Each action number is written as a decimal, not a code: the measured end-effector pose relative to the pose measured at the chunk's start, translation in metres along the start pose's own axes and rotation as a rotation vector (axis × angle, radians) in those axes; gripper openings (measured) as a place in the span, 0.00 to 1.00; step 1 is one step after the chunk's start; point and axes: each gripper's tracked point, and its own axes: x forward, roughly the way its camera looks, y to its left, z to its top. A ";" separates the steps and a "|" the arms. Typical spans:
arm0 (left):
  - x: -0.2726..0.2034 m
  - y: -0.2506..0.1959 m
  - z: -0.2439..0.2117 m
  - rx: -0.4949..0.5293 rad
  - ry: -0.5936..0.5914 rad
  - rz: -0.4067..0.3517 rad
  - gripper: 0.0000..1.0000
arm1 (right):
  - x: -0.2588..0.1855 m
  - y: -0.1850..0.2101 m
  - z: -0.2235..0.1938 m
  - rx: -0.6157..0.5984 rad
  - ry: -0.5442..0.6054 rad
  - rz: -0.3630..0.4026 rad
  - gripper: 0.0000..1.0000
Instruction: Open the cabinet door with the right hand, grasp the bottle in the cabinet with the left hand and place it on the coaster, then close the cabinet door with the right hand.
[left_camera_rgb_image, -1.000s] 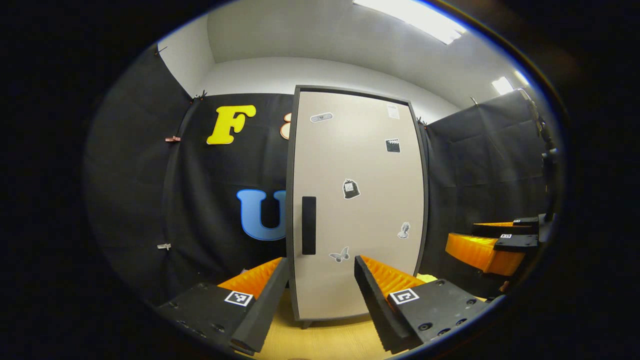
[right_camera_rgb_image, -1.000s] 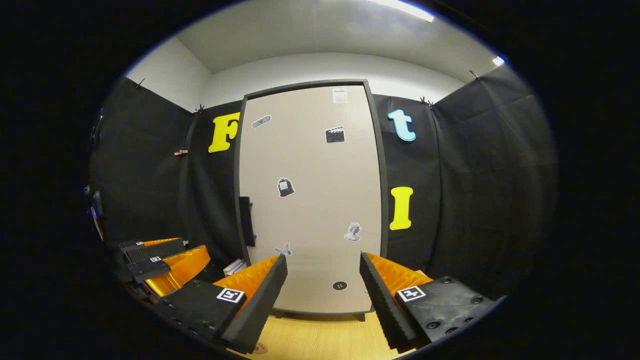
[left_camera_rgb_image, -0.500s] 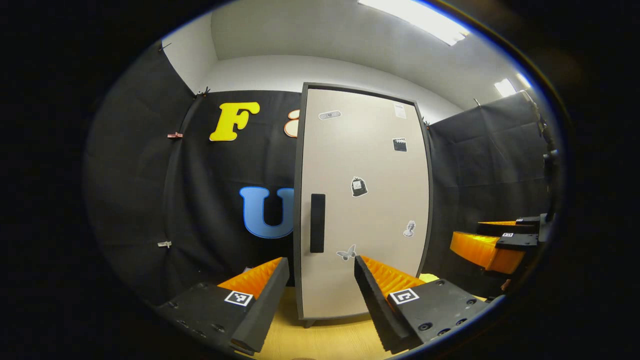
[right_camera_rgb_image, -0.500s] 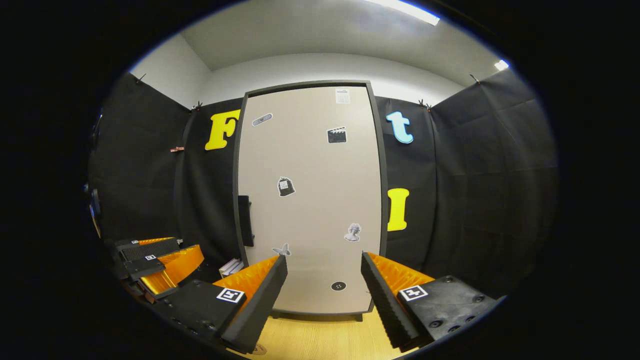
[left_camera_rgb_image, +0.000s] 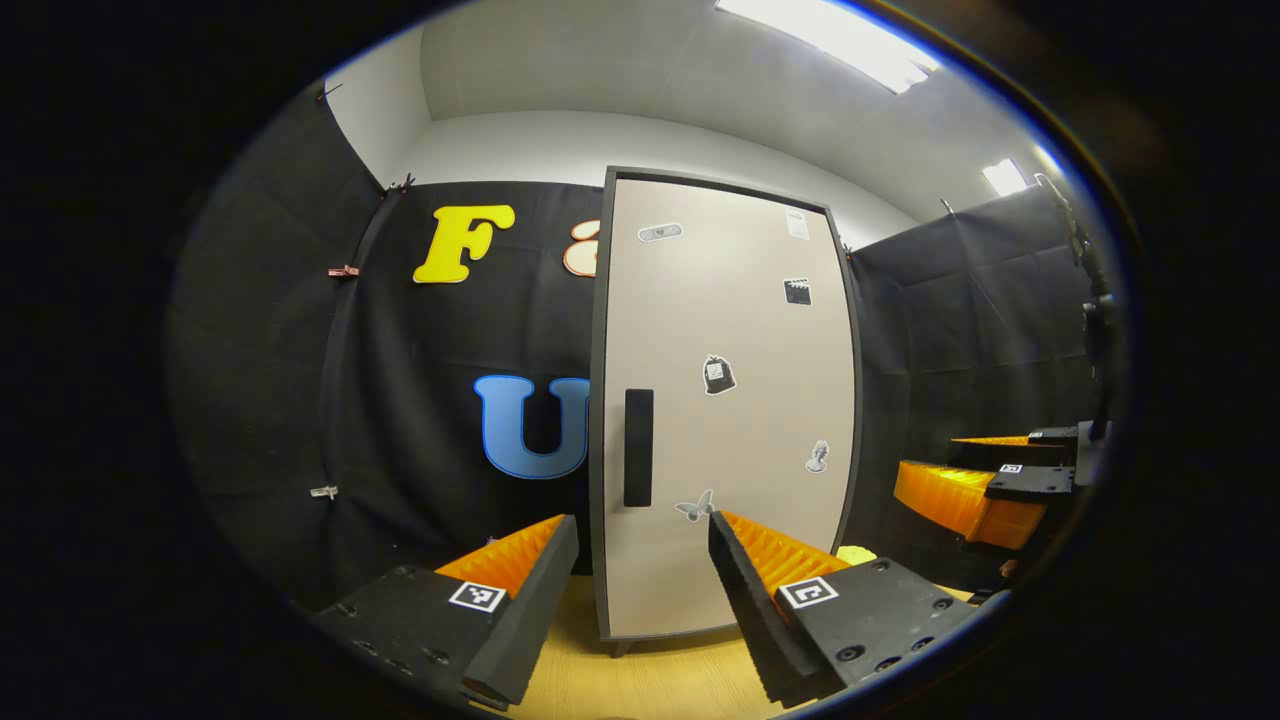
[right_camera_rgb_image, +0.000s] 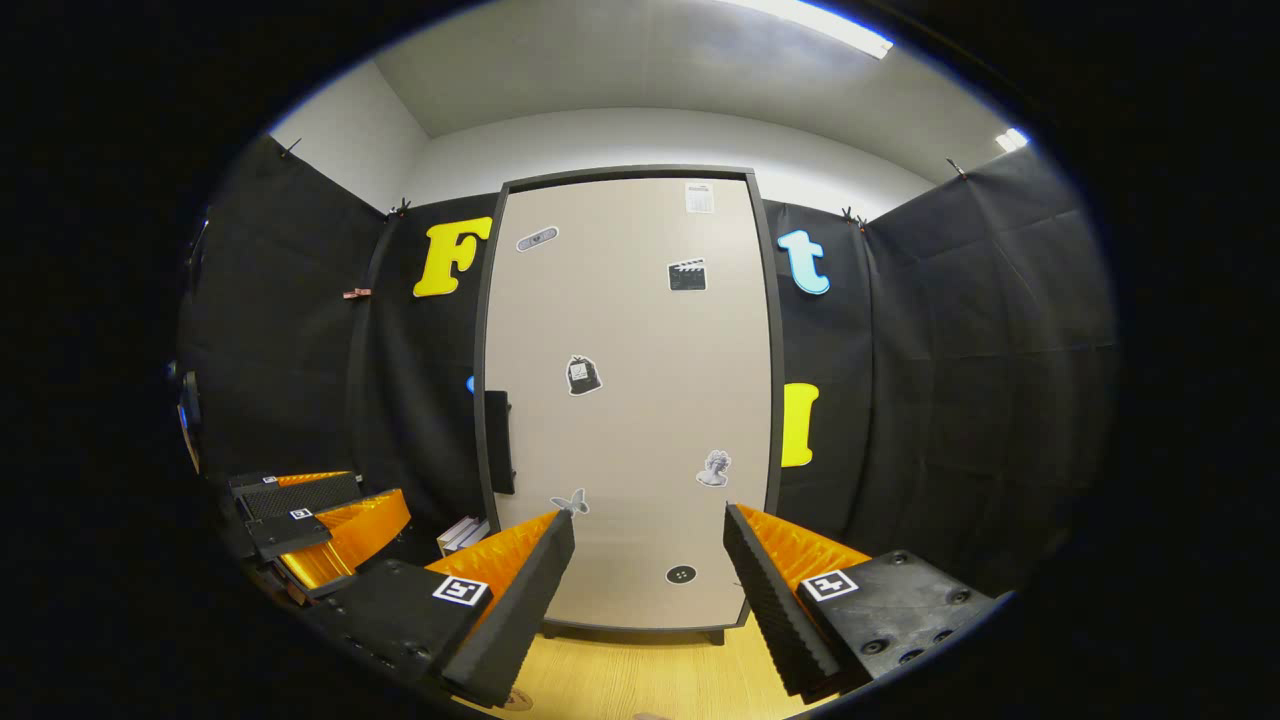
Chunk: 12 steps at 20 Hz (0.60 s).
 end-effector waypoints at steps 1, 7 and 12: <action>-0.001 0.000 0.000 -0.002 0.003 0.001 0.84 | 0.001 0.002 0.000 0.004 0.002 0.001 0.98; -0.009 0.005 0.009 0.008 0.006 0.019 0.84 | 0.013 0.025 -0.001 0.023 0.008 0.039 0.97; -0.013 0.019 0.013 0.028 0.003 0.079 0.84 | 0.037 0.068 -0.010 0.047 0.027 0.113 0.98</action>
